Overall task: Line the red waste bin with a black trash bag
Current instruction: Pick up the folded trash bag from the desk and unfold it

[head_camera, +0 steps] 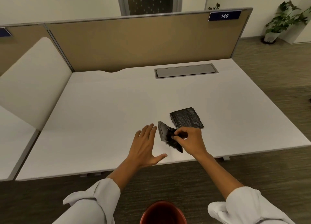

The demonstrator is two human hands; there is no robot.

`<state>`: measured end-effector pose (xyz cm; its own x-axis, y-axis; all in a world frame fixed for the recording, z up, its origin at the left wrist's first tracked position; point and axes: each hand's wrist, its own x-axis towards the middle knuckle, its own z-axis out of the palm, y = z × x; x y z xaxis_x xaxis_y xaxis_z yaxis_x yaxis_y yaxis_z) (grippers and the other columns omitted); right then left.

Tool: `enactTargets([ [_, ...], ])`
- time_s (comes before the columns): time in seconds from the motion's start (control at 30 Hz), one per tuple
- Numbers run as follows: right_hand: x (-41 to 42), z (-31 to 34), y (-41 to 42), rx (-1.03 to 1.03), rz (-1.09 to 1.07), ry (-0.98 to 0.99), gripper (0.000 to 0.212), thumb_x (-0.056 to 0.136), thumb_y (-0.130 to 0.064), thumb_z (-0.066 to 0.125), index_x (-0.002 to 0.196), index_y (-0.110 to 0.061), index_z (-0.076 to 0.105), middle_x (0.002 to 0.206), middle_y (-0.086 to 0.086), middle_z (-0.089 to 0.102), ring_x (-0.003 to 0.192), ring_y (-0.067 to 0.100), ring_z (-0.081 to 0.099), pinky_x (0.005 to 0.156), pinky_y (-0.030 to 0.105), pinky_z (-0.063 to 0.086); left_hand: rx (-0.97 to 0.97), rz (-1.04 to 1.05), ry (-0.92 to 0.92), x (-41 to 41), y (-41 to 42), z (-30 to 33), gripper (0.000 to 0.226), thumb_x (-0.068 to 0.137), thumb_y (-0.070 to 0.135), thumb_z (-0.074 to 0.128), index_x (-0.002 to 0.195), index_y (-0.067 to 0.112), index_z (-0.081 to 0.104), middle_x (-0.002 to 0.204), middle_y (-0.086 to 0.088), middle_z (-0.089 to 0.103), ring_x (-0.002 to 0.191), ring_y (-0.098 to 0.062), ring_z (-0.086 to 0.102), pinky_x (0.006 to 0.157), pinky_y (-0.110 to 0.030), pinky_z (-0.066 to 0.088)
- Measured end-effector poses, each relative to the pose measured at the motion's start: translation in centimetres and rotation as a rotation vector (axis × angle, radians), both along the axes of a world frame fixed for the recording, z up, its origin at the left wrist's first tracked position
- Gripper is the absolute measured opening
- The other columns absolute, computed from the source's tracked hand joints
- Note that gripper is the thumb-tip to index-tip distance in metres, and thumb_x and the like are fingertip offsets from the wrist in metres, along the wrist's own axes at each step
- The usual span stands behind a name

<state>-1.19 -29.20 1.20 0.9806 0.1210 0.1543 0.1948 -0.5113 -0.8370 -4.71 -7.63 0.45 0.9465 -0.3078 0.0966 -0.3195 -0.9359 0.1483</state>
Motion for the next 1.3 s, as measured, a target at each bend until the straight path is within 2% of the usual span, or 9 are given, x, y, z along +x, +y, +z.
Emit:
enactTargets([
  [0.13, -2.4, 1.3, 0.0, 0.169, 0.075, 0.151, 0.017, 0.068, -0.022, 0.088, 0.071, -0.024, 0.071, 0.071, -0.007, 0.071, 0.071, 0.005, 0.068, 0.067, 0.017, 0.055, -0.137, -0.008, -0.083, -2.8, -0.9, 0.4, 0.083, 0.076, 0.061, 0.063, 0.136, 0.006, 0.046, 0.130, -0.014, 0.061, 0.112, -0.030, 0.059, 0.085, -0.043, 0.053],
  [0.27, -4.3, 1.7, -0.4, 0.233, 0.111, 0.237, 0.035, 0.059, -0.041, 0.090, 0.069, -0.018, 0.065, 0.076, 0.008, 0.072, 0.075, 0.025, 0.071, 0.070, 0.035, 0.061, -0.286, 0.039, -0.108, -6.2, -1.4, 0.4, 0.033, 0.078, 0.018, 0.070, 0.109, 0.011, 0.063, 0.096, -0.008, 0.070, 0.083, -0.028, 0.064, 0.062, -0.035, 0.048],
  [0.37, -5.6, 1.4, -1.2, 0.228, 0.177, 0.290, 0.044, 0.053, -0.053, 0.089, 0.066, -0.022, 0.061, 0.074, 0.017, 0.068, 0.069, 0.025, 0.067, 0.068, 0.041, 0.058, -0.501, 0.130, -0.032, -8.7, -1.4, 0.7, 0.012, 0.084, 0.013, 0.065, 0.095, 0.013, 0.069, 0.088, -0.002, 0.070, 0.079, -0.020, 0.062, 0.063, -0.034, 0.049],
  [0.57, -8.2, 0.8, -2.3, 0.067, 0.181, 0.341, 0.046, 0.057, -0.063, 0.081, 0.083, -0.027, 0.072, 0.085, -0.006, 0.074, 0.079, 0.008, 0.067, 0.076, 0.028, 0.055, -0.926, 0.260, 0.304, -12.3, -1.3, 1.9, 0.015, 0.091, 0.016, 0.063, 0.087, 0.022, 0.076, 0.078, 0.010, 0.075, 0.076, -0.003, 0.069, 0.066, -0.017, 0.051],
  [0.73, -11.3, 1.2, -1.6, -0.115, 0.083, 0.240, 0.052, 0.073, -0.063, 0.072, 0.115, -0.035, 0.062, 0.125, -0.013, 0.054, 0.119, 0.004, 0.046, 0.100, 0.028, 0.037, -1.130, 0.420, 0.441, -14.5, -1.4, 1.4, 0.006, 0.085, 0.017, 0.073, 0.082, 0.013, 0.078, 0.078, -0.004, 0.077, 0.079, -0.020, 0.074, 0.075, -0.038, 0.060],
  [0.9, -15.8, 2.4, -0.1, 0.069, 0.028, 0.421, 0.054, 0.073, -0.081, 0.051, 0.101, -0.037, 0.067, 0.103, -0.018, 0.068, 0.095, -0.004, 0.063, 0.086, 0.027, 0.054, -1.198, 0.465, 0.464, -15.8, -2.1, 1.1, 0.024, 0.073, 0.026, 0.084, 0.073, 0.006, 0.072, 0.069, -0.008, 0.074, 0.067, -0.016, 0.070, 0.065, -0.031, 0.056],
  [0.97, -17.2, 2.0, 0.3, 0.116, 0.097, 0.600, 0.053, 0.078, -0.075, 0.053, 0.111, -0.035, 0.064, 0.105, -0.013, 0.070, 0.092, 0.003, 0.069, 0.078, 0.028, 0.057, -1.234, 0.462, 0.486, -16.6, -2.3, 0.9, 0.023, 0.070, 0.026, 0.087, 0.066, 0.012, 0.069, 0.062, 0.000, 0.070, 0.063, -0.012, 0.067, 0.061, -0.026, 0.054],
  [1.13, -19.1, 0.1, 0.6, 0.411, 0.192, 0.720, 0.022, 0.091, -0.017, 0.067, 0.112, -0.015, 0.069, 0.079, 0.000, 0.074, 0.072, 0.010, 0.068, 0.059, 0.020, 0.048, -1.329, 0.361, 0.580, -18.4, -2.2, 0.5, 0.028, 0.064, 0.013, 0.090, 0.073, 0.010, 0.064, 0.064, 0.003, 0.069, 0.066, -0.013, 0.069, 0.061, -0.022, 0.054],
  [1.3, -19.9, -0.9, 0.9, 0.498, 0.124, 0.662, 0.017, 0.091, -0.007, 0.065, 0.104, -0.012, 0.075, 0.093, 0.007, 0.078, 0.086, 0.016, 0.071, 0.074, 0.029, 0.056, -1.376, 0.321, 0.692, -19.6, -1.3, 0.5, 0.034, 0.065, 0.013, 0.089, 0.087, 0.003, 0.065, 0.073, -0.004, 0.072, 0.070, -0.020, 0.071, 0.064, -0.027, 0.057],
])
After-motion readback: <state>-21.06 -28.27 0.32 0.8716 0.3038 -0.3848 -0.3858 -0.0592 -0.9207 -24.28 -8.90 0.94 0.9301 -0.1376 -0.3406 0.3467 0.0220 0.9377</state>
